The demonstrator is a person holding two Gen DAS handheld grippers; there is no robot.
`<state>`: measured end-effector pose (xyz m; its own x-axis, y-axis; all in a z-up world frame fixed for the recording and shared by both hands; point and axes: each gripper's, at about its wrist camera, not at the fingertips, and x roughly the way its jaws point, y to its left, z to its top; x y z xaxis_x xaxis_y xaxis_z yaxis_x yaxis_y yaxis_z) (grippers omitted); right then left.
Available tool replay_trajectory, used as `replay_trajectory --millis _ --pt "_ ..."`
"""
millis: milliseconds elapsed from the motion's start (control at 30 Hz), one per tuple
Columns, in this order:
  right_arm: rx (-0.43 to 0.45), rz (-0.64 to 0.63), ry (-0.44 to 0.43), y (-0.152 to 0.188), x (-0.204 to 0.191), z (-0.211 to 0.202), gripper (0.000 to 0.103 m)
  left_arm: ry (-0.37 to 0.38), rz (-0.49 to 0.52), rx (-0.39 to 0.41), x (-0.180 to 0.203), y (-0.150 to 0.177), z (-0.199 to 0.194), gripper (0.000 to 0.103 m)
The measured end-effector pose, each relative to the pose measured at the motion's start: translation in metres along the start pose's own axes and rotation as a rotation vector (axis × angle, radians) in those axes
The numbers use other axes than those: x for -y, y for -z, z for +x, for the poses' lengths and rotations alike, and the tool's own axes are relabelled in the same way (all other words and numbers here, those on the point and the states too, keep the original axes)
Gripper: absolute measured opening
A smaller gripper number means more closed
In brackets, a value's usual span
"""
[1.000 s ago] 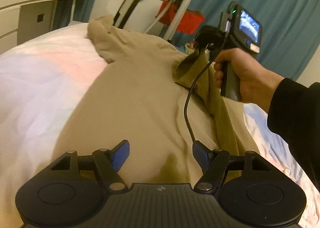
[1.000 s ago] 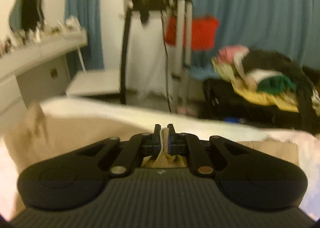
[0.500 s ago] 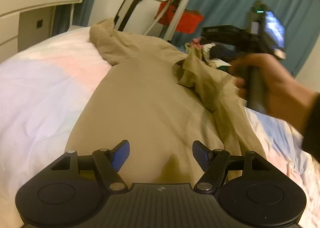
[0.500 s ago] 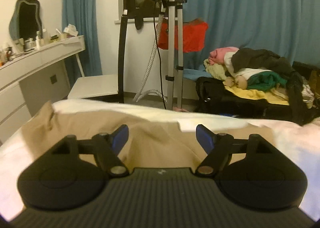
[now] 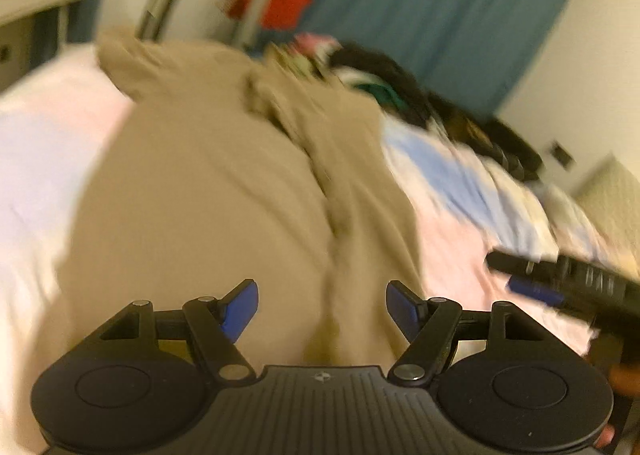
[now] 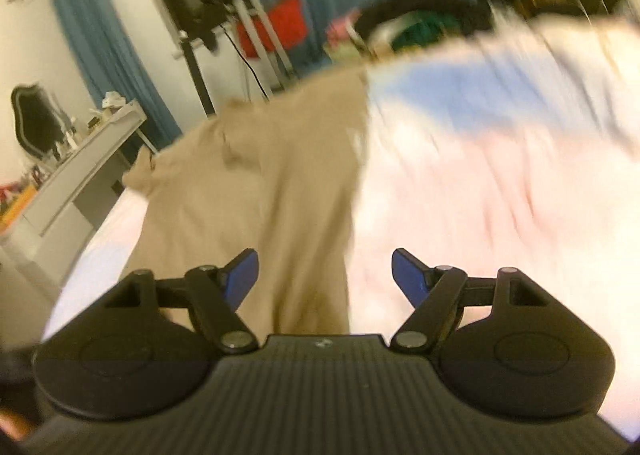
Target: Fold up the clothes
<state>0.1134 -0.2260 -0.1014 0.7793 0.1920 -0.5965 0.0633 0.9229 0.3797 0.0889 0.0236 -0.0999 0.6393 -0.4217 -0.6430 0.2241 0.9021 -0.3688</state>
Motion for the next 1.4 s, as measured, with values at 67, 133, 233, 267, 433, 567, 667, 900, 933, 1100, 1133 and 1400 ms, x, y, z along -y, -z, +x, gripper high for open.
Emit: replay_trajectory --millis 67,133,233,267,433,567,667,900,933,1100,1133,1400 --pt "-0.054 0.069 -0.019 0.024 0.014 -0.011 0.062 -0.014 0.011 -0.044 0.007 0.008 0.002 0.073" --pt "-0.107 0.138 -0.038 0.048 0.028 -0.022 0.055 -0.025 -0.018 -0.088 0.006 0.013 0.007 0.073" --pt "-0.177 0.229 -0.072 0.079 0.046 -0.034 0.054 -0.015 -0.100 -0.159 -0.003 0.018 0.017 0.070" --pt "-0.187 0.236 -0.093 0.080 0.045 -0.031 0.054 0.008 -0.129 -0.189 -0.008 0.018 0.022 0.069" --pt "-0.257 0.203 -0.153 0.088 0.034 -0.011 0.044 0.067 -0.247 -0.257 -0.029 0.030 0.034 0.053" --pt "-0.234 0.120 -0.128 0.091 0.024 -0.020 0.012 0.089 -0.287 -0.264 -0.036 0.031 0.033 0.002" --pt "-0.182 0.122 -0.130 0.088 0.026 -0.042 0.008 0.118 -0.288 -0.216 -0.034 0.028 0.020 0.002" --pt "-0.142 0.018 -0.054 0.087 0.019 -0.074 0.006 0.127 -0.220 -0.155 -0.022 0.034 -0.019 0.002" --pt "-0.158 -0.005 -0.039 0.090 0.016 -0.071 0.006 0.109 -0.205 -0.161 -0.020 0.037 -0.021 0.002" --pt "-0.211 -0.084 0.019 0.100 0.008 -0.058 0.006 -0.034 -0.095 -0.216 -0.006 0.046 0.004 0.002" --pt "-0.209 -0.088 0.025 0.101 0.008 -0.058 0.006 -0.040 -0.083 -0.206 -0.004 0.046 0.003 0.003" --pt "-0.059 -0.035 0.000 0.091 0.008 -0.080 0.010 -0.063 -0.005 -0.071 0.020 0.037 -0.023 0.044"
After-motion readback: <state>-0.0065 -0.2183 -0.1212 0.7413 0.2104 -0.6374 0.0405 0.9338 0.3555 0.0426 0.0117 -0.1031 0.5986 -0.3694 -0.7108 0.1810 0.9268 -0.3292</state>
